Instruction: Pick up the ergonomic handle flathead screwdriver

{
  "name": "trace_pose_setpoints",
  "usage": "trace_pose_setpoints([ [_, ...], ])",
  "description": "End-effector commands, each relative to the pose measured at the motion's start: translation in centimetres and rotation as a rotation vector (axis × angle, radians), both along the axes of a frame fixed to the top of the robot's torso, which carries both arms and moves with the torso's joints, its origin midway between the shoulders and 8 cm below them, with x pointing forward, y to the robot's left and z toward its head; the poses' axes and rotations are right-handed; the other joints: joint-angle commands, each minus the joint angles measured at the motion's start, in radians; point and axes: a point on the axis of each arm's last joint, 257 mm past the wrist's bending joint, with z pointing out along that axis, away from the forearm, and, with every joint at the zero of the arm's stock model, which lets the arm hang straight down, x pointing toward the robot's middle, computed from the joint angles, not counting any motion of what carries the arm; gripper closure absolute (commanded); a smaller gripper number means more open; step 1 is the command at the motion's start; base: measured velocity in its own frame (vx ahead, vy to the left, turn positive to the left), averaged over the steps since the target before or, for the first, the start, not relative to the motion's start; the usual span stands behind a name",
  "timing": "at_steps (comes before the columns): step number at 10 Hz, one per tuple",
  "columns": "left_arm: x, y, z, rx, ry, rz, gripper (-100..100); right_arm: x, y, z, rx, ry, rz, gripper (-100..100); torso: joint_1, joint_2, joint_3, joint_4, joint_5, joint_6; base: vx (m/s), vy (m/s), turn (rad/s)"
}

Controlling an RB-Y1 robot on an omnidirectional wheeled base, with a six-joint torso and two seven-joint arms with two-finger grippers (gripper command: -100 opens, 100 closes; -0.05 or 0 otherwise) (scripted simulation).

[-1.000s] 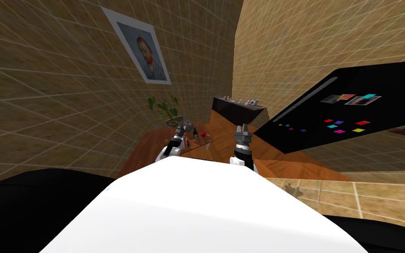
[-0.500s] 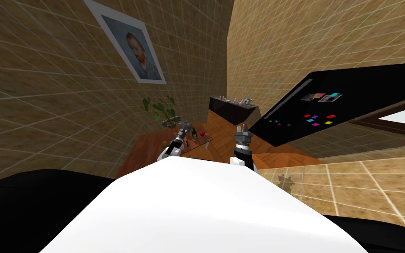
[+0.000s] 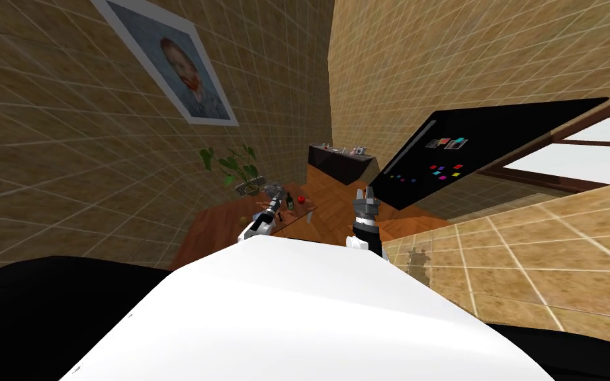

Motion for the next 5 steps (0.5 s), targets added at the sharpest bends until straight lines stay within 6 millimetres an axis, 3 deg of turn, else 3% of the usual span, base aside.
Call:
trace_pose_setpoints([
  [1, -0.3, 0.6, -2.5, 0.002, 0.053, 0.005, -100, 0.0, 0.0, 0.0, 0.000, 0.000, 0.000, 0, 0.000, 0.000, 0.000, 0.000, 0.000, 0.000, -0.025, 0.041, -0.137],
  [5, -1.1, 2.7, -9.2, 0.005, 0.223, 0.023, -100, 0.0, 0.0, 0.0, 0.000, 0.000, 0.000, 0, 0.000, -0.001, -0.001, 0.000, 0.000, 0.000, -0.029, 0.041, -0.204],
])
